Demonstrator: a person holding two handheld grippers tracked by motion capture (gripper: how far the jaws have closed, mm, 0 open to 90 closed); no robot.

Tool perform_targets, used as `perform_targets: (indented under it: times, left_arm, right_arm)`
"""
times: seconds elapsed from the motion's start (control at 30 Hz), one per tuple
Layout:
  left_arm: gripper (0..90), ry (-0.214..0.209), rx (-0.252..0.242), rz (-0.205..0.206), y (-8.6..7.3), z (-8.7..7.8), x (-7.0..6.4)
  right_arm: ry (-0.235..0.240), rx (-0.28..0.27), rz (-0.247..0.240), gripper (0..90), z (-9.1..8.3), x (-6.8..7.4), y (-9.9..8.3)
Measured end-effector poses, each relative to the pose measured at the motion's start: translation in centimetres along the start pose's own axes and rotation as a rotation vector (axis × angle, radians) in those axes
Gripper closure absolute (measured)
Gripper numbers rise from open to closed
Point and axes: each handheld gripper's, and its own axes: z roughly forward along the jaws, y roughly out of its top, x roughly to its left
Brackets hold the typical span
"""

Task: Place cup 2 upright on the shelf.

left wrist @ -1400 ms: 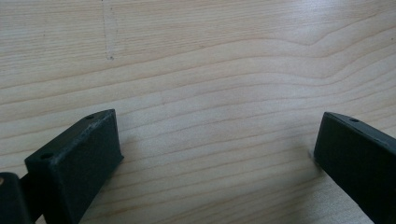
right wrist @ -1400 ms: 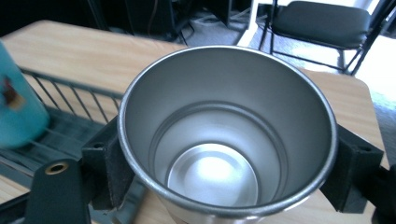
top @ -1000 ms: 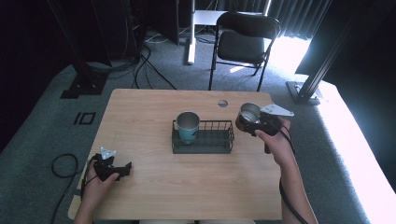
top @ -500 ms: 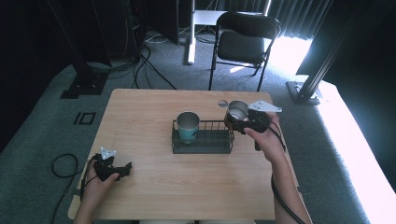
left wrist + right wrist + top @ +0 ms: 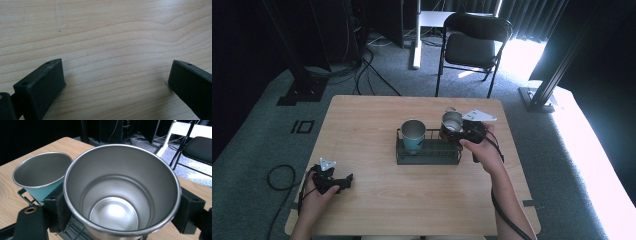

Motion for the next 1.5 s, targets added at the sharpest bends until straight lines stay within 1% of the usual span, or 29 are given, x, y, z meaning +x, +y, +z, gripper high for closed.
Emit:
perform_targets:
  times: [0.13,0.23,0.27,0.33,0.37,0.5,0.57,0.67,0.73,0.77,0.83,1.03,1.17,1.23,1.47,1.5]
  left_arm:
    - [1.3,0.001,0.0,0.002,0.0,0.0,0.0]
    - [1.3,0.0,0.0,0.002,0.0,0.0,0.0]
    - [1.3,0.0,0.001,0.003,0.0,0.0,0.0]
    - [1.3,0.0,0.001,0.003,0.0,0.0,0.0]
    - [1.3,0.0,0.0,0.002,0.0,0.0,0.0]
    - [1.3,0.0,0.001,0.002,0.0,0.0,0.0]
    - [1.3,0.0,0.001,0.002,0.0,0.0,0.0]
    - [1.3,0.0,0.001,0.002,0.0,0.0,0.0]
    - [1.3,0.0,0.001,0.002,0.0,0.0,0.0]
    - [1.3,0.0,0.001,0.002,0.0,0.0,0.0]
    - [1.3,0.0,0.001,0.002,0.0,0.0,0.0]
    - [1.3,0.0,0.001,0.002,0.0,0.0,0.0]
    - [1.3,0.0,0.001,0.002,0.0,0.0,0.0]
    - [1.3,0.0,0.001,0.002,0.0,0.0,0.0]
    - [1.3,-0.001,0.001,0.002,0.0,0.0,0.0]
    - [1.3,0.0,0.001,0.002,0.0,0.0,0.0]
  right_arm:
    - [0.006,0.0,-0.002,18.0,0.7,0.3,-0.3]
    - [0.018,0.014,-0.001,18.0,1.2,0.7,-0.7]
    - [0.018,0.02,-0.006,18.0,1.4,0.8,-0.9]
    - [0.017,0.022,-0.004,18.0,1.5,0.9,-1.0]
    - [0.019,0.031,-0.005,18.0,2.0,1.0,-1.3]
    - [0.024,0.041,-0.002,18.0,2.6,1.2,-1.9]
    - [0.022,0.057,-0.002,18.0,3.1,1.3,-2.4]
    - [0.02,0.063,-0.002,18.0,3.5,1.4,-2.7]
    - [0.022,0.066,-0.003,18.0,3.7,1.4,-2.8]
    - [0.028,0.079,-0.008,18.0,4.1,1.7,-3.1]
    - [0.028,0.086,-0.017,18.0,4.4,1.9,-3.4]
    - [0.02,0.089,-0.006,18.0,4.9,2.0,-3.9]
    - [0.024,0.101,-0.017,18.0,5.1,2.2,-4.1]
    - [0.017,0.112,-0.028,18.0,5.4,2.3,-4.3]
    - [0.016,0.113,-0.02,17.9,5.6,2.3,-4.5]
    - [0.021,0.121,-0.031,17.7,5.6,2.3,-4.5]
